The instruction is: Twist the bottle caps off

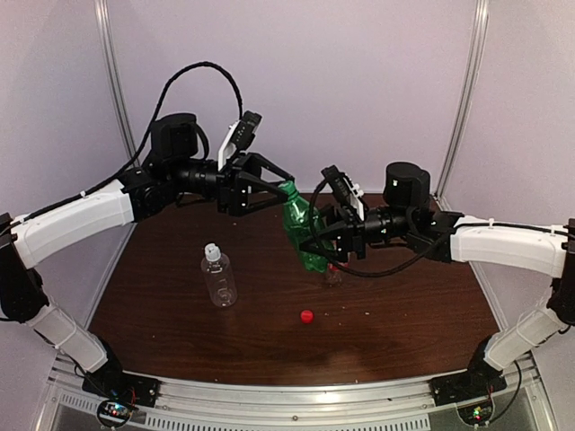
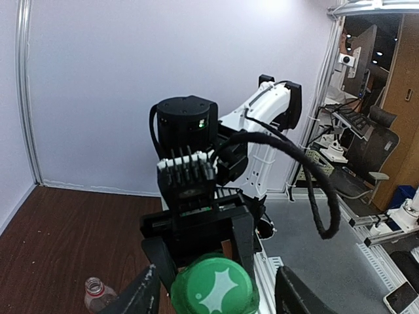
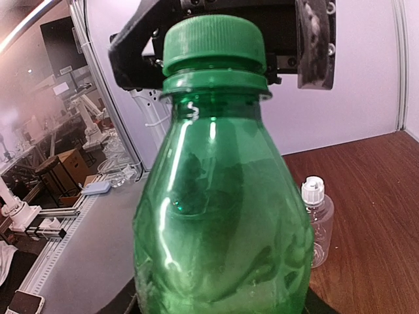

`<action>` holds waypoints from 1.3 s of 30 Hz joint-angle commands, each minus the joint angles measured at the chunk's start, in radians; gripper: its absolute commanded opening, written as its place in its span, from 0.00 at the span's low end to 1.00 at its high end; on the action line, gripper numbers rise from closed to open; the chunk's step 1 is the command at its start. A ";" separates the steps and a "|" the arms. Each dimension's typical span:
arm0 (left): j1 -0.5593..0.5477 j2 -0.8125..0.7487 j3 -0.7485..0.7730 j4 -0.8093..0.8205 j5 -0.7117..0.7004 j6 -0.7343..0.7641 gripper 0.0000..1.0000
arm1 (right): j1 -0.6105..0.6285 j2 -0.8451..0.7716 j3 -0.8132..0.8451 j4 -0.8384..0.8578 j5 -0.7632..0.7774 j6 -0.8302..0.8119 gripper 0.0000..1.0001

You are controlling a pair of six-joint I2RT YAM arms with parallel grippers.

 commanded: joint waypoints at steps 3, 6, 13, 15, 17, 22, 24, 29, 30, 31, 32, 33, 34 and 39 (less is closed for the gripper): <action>0.008 0.011 0.002 0.097 0.022 -0.037 0.58 | -0.005 0.018 0.028 0.039 -0.034 0.018 0.56; 0.008 0.015 0.004 0.099 0.023 -0.038 0.53 | -0.005 0.018 0.028 0.039 -0.032 0.016 0.56; 0.008 0.026 0.005 0.096 0.026 -0.048 0.41 | -0.007 0.017 0.030 0.042 -0.022 0.017 0.56; 0.008 0.026 0.006 0.097 0.020 -0.055 0.36 | -0.008 0.015 0.031 0.042 -0.007 0.016 0.56; 0.009 0.026 0.010 0.099 0.006 -0.069 0.28 | -0.009 0.014 0.033 0.029 0.034 0.009 0.55; 0.006 0.026 0.030 0.063 -0.140 -0.133 0.21 | -0.007 -0.001 0.053 -0.079 0.256 -0.049 0.54; 0.006 0.029 0.043 0.017 -0.256 -0.156 0.21 | -0.003 -0.009 0.058 -0.104 0.382 -0.068 0.54; 0.003 0.036 0.061 -0.038 -0.489 -0.262 0.21 | 0.016 -0.023 0.057 -0.109 0.630 -0.095 0.53; 0.003 0.039 0.061 -0.038 -0.511 -0.284 0.21 | 0.024 -0.024 0.057 -0.110 0.675 -0.106 0.53; 0.002 0.042 0.064 -0.038 -0.527 -0.299 0.21 | 0.032 -0.025 0.058 -0.108 0.716 -0.118 0.53; 0.001 0.047 0.069 -0.038 -0.539 -0.309 0.20 | 0.041 -0.023 0.060 -0.108 0.756 -0.129 0.53; -0.001 0.052 0.075 -0.038 -0.550 -0.316 0.20 | 0.055 -0.021 0.062 -0.108 0.796 -0.144 0.53; -0.001 0.059 0.082 -0.051 -0.563 -0.321 0.20 | 0.067 -0.018 0.063 -0.108 0.833 -0.151 0.53; -0.004 0.081 0.107 -0.080 -0.575 -0.334 0.22 | 0.129 0.001 0.079 -0.118 0.990 -0.246 0.53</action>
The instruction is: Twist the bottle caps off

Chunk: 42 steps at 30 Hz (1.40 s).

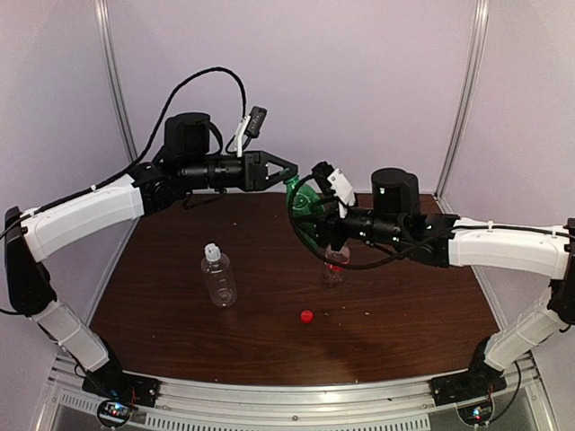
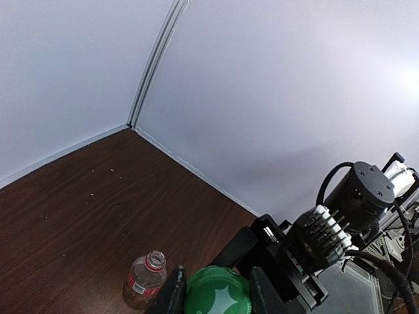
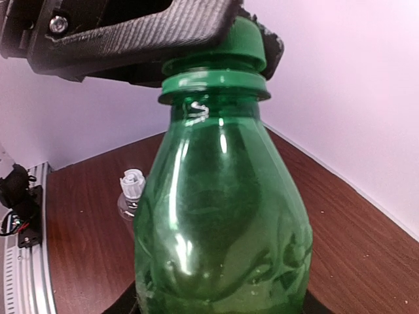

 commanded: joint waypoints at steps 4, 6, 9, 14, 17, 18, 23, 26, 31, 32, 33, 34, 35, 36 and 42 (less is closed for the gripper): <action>0.003 0.011 0.041 -0.016 -0.064 0.017 0.29 | 0.038 -0.008 0.048 -0.011 0.203 -0.080 0.54; 0.004 0.002 0.036 -0.011 -0.054 0.050 0.36 | 0.037 -0.017 0.039 -0.010 0.176 -0.083 0.56; 0.005 -0.020 0.023 0.004 -0.026 0.104 0.50 | 0.034 -0.037 0.023 -0.005 0.103 -0.089 0.57; 0.012 -0.064 -0.004 0.019 0.048 0.181 0.69 | 0.020 -0.065 0.003 -0.014 -0.067 -0.094 0.58; 0.018 -0.088 -0.014 0.020 0.117 0.225 0.77 | -0.001 -0.074 0.001 -0.033 -0.200 -0.093 0.59; 0.019 -0.096 -0.018 0.020 0.147 0.241 0.79 | -0.009 -0.076 0.001 -0.039 -0.239 -0.090 0.59; 0.023 -0.130 -0.045 0.052 0.292 0.331 0.87 | -0.040 -0.085 0.006 -0.053 -0.419 -0.063 0.60; 0.024 -0.143 -0.065 0.072 0.385 0.361 0.90 | -0.053 -0.079 0.014 -0.045 -0.523 -0.039 0.60; 0.024 -0.133 -0.078 0.105 0.501 0.366 0.90 | -0.062 -0.040 0.051 -0.042 -0.680 0.005 0.60; 0.023 -0.130 -0.078 0.107 0.510 0.365 0.90 | -0.062 -0.030 0.058 -0.041 -0.706 0.007 0.60; 0.023 -0.126 -0.078 0.109 0.518 0.365 0.88 | -0.062 -0.021 0.064 -0.038 -0.727 0.008 0.60; 0.023 -0.122 -0.078 0.112 0.523 0.362 0.87 | -0.063 -0.014 0.067 -0.034 -0.746 0.035 0.60; 0.023 -0.118 -0.078 0.117 0.529 0.356 0.85 | -0.062 -0.004 0.071 -0.031 -0.758 0.045 0.60; 0.023 -0.112 -0.079 0.126 0.538 0.349 0.83 | -0.063 0.002 0.074 -0.024 -0.768 0.050 0.60; 0.024 -0.087 -0.078 0.146 0.573 0.315 0.66 | -0.065 0.015 0.076 0.011 -0.788 0.077 0.60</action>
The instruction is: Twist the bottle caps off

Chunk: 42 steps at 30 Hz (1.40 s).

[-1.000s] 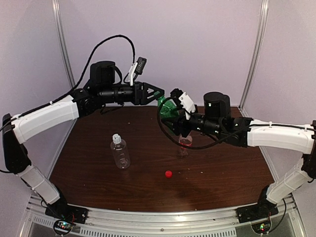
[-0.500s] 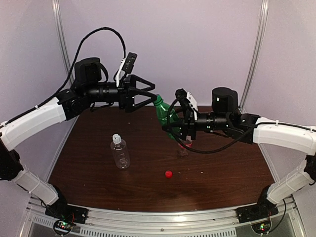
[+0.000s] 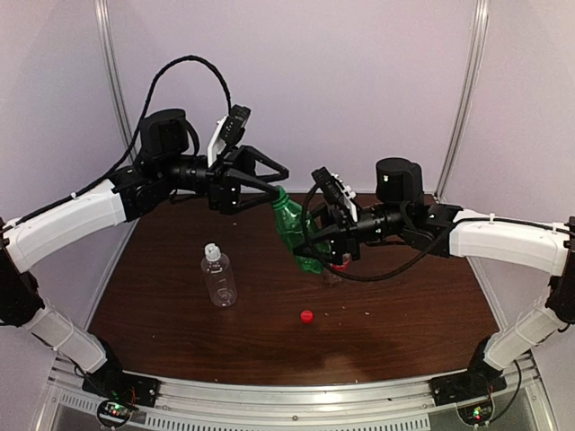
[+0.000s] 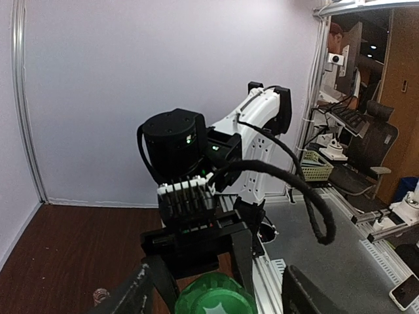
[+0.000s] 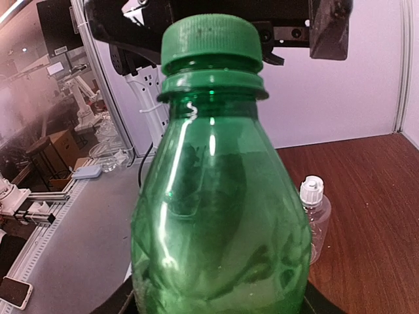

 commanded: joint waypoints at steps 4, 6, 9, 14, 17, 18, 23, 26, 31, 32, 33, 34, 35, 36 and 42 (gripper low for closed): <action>0.008 0.031 -0.004 0.062 0.066 -0.024 0.60 | -0.008 0.008 0.029 0.058 -0.056 0.041 0.60; 0.007 0.035 -0.006 0.065 0.069 -0.026 0.58 | -0.011 0.007 0.027 0.064 -0.057 0.046 0.60; 0.008 0.040 -0.008 0.072 0.072 -0.035 0.53 | -0.016 0.007 0.022 0.077 -0.054 0.055 0.60; 0.007 0.049 -0.008 0.094 0.069 -0.064 0.39 | -0.026 0.003 0.012 0.091 -0.037 0.061 0.59; 0.007 0.050 -0.008 0.114 0.056 -0.090 0.30 | -0.030 -0.003 0.008 0.080 0.009 0.056 0.58; 0.007 0.050 -0.008 0.122 0.051 -0.102 0.27 | -0.029 -0.006 0.007 0.071 0.035 0.049 0.58; 0.007 0.047 0.003 0.118 -0.041 -0.148 0.17 | -0.029 -0.019 0.003 0.019 0.221 0.011 0.56; 0.004 0.046 0.024 0.064 -0.150 -0.160 0.16 | -0.029 -0.027 -0.004 0.005 0.349 -0.005 0.55; -0.020 0.045 0.067 -0.050 -0.437 -0.195 0.16 | -0.017 -0.022 -0.007 -0.004 0.567 -0.009 0.51; -0.026 0.044 0.069 -0.055 -0.487 -0.207 0.16 | -0.012 -0.022 -0.009 -0.003 0.605 -0.010 0.51; -0.030 0.044 0.069 -0.069 -0.527 -0.226 0.17 | -0.005 -0.022 -0.011 -0.001 0.648 -0.012 0.51; -0.032 0.044 0.068 -0.084 -0.564 -0.250 0.17 | 0.001 -0.023 -0.012 0.002 0.688 -0.014 0.51; -0.034 0.045 0.067 -0.087 -0.594 -0.276 0.18 | 0.008 -0.024 -0.014 0.004 0.722 -0.018 0.51; -0.034 0.045 0.066 -0.088 -0.616 -0.303 0.18 | 0.016 -0.024 -0.016 0.007 0.755 -0.021 0.51; -0.045 0.059 0.071 -0.088 -0.636 -0.332 0.26 | 0.029 -0.012 -0.008 -0.009 0.766 -0.020 0.51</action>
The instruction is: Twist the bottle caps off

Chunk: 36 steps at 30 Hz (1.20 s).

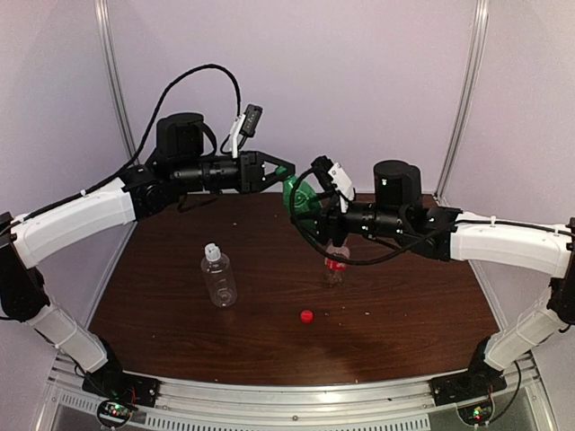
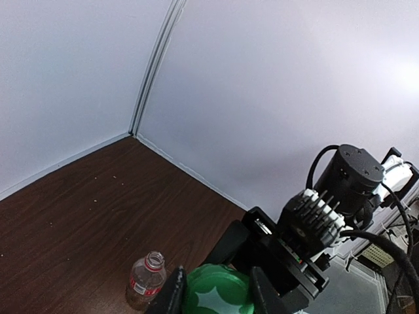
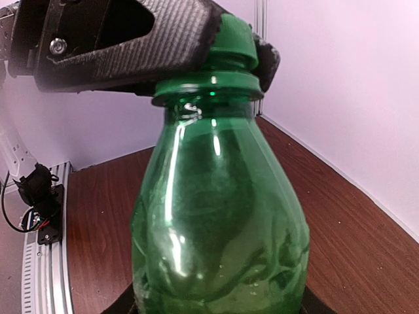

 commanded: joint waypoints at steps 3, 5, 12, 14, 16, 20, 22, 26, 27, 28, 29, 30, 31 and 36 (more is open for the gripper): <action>-0.002 0.004 0.028 0.010 -0.043 0.007 0.34 | -0.011 -0.011 -0.012 -0.017 0.095 -0.004 0.51; -0.001 0.002 0.024 0.015 -0.025 0.035 0.40 | -0.012 -0.020 -0.021 -0.010 0.064 -0.006 0.52; 0.000 -0.016 0.018 0.020 0.048 0.129 0.61 | -0.020 -0.049 -0.051 0.011 -0.039 -0.008 0.53; 0.005 -0.025 0.011 0.019 0.067 0.153 0.64 | -0.028 -0.056 -0.060 0.017 -0.083 -0.005 0.53; 0.016 -0.037 0.003 0.018 0.090 0.172 0.68 | -0.035 -0.064 -0.070 0.026 -0.141 -0.003 0.53; 0.034 -0.057 -0.008 0.010 0.208 0.232 0.76 | -0.049 -0.070 -0.077 0.028 -0.309 -0.009 0.55; 0.038 -0.066 -0.013 0.013 0.292 0.268 0.79 | -0.052 -0.064 -0.069 0.026 -0.391 -0.007 0.56; 0.037 -0.077 -0.036 0.070 0.440 0.289 0.81 | -0.057 -0.044 -0.051 0.034 -0.511 0.011 0.56; 0.037 -0.078 -0.043 0.086 0.465 0.289 0.81 | -0.059 -0.039 -0.047 0.038 -0.537 0.012 0.56; 0.037 -0.077 -0.047 0.097 0.483 0.287 0.81 | -0.060 -0.033 -0.044 0.047 -0.558 0.037 0.56; 0.037 -0.074 -0.049 0.102 0.497 0.286 0.80 | -0.061 -0.028 -0.041 0.057 -0.581 0.054 0.56; 0.037 -0.071 -0.049 0.104 0.510 0.287 0.80 | -0.063 -0.023 -0.037 0.067 -0.603 0.067 0.56; 0.037 -0.067 -0.049 0.106 0.520 0.286 0.78 | -0.064 -0.017 -0.033 0.078 -0.621 0.078 0.56; 0.037 -0.045 -0.048 0.121 0.562 0.272 0.67 | -0.066 0.005 -0.016 0.105 -0.674 0.112 0.56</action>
